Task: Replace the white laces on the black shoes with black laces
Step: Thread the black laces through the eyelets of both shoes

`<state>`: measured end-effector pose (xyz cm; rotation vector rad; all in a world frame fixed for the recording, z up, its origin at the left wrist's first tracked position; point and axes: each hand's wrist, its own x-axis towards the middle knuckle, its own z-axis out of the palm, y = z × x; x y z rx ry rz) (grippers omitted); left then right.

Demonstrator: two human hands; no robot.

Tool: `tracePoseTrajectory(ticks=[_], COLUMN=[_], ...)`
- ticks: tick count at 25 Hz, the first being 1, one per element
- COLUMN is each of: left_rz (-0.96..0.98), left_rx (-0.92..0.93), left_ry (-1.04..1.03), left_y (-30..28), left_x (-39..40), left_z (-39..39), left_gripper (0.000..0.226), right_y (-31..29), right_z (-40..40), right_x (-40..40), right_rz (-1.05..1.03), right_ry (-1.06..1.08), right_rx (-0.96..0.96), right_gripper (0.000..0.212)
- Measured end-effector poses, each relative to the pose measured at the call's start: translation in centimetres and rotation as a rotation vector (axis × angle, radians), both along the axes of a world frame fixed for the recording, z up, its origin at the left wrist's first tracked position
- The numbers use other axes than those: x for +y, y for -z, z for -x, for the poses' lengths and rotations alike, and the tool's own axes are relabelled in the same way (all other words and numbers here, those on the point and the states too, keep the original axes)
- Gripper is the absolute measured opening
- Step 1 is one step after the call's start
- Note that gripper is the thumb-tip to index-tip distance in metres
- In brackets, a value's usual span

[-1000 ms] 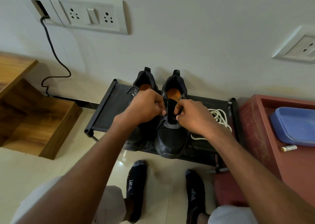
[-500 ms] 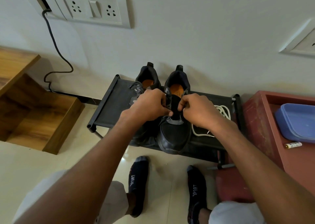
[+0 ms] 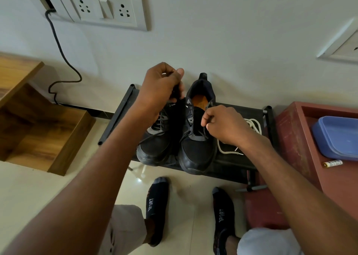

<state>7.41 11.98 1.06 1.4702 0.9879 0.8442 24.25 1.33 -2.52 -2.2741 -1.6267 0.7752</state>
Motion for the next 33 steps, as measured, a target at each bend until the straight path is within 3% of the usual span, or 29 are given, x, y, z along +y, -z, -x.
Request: tracePoseTrajectory(ticks=[3, 5, 7, 9, 14, 19, 24, 29, 33], left_rz=[-0.349, -0.326, -0.312, -0.315, -0.212, -0.125, -0.307, -0.294, -0.302], left_rx=[0.643, 0.934, 1.059, 0.987, 0.592, 0.523, 0.764, 1.047, 1.177], left_ry=[0.178, 0.414, 0.513, 0.490, 0.247, 0.191, 0.125, 0.209, 0.141], left_y=[2.4, 3.7, 4.3, 3.8, 0.7, 0.6, 1.4, 1.9, 1.3], left_x=[0.3, -0.2, -0.4, -0.3, 0.3, 0.3, 0.5, 0.1, -0.4], left_z=[0.0, 0.0, -0.1, -0.2, 0.5, 0.8, 1.2, 1.7, 2.0], left_gripper=[0.027, 0.037, 0.037, 0.034, 0.030, 0.035, 0.027, 0.017, 0.017], right_y=[0.1, 0.1, 0.2, 0.1, 0.0, -0.6, 0.6, 1.5, 1.3], right_z=[0.0, 0.0, 0.0, 0.0, 0.4, 2.5, 4.7, 5.1, 5.7], right_x=[-0.1, -0.1, -0.2, -0.2, -0.1, -0.4, -1.3, -1.5, -1.2], right_rz=[-0.004, -0.002, -0.006, -0.009, -0.077, -0.125, -0.027, -0.067, -0.093], right_ry=[-0.013, -0.027, -0.033, -0.041, -0.042, -0.196, -0.323, -0.316, -0.286], right_rx=[-0.006, -0.007, -0.015, -0.014, -0.029, 0.019, -0.196, -0.249, -0.246], right_gripper=[0.029, 0.027, 0.027, 0.027, 0.027, 0.023, 0.027, 0.025, 0.017])
